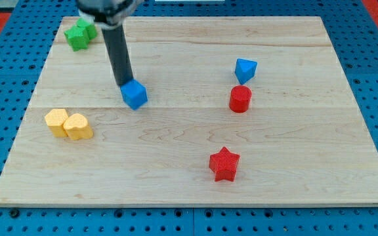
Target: Move the yellow blocks towards the top side
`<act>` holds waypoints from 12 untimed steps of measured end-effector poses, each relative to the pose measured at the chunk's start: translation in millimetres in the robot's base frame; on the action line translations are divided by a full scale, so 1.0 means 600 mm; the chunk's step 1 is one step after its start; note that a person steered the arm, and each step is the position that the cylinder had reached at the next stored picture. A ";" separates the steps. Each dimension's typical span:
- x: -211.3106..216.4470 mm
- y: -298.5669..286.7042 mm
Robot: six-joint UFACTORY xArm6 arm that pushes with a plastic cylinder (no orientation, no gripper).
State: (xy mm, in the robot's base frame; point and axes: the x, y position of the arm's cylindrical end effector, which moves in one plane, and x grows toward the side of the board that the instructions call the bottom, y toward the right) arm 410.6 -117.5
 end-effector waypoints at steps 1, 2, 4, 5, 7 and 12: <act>-0.036 0.020; -0.077 0.101; 0.027 0.019; 0.061 -0.040; 0.012 -0.063; 0.202 -0.186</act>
State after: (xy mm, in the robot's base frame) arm 531.7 -228.8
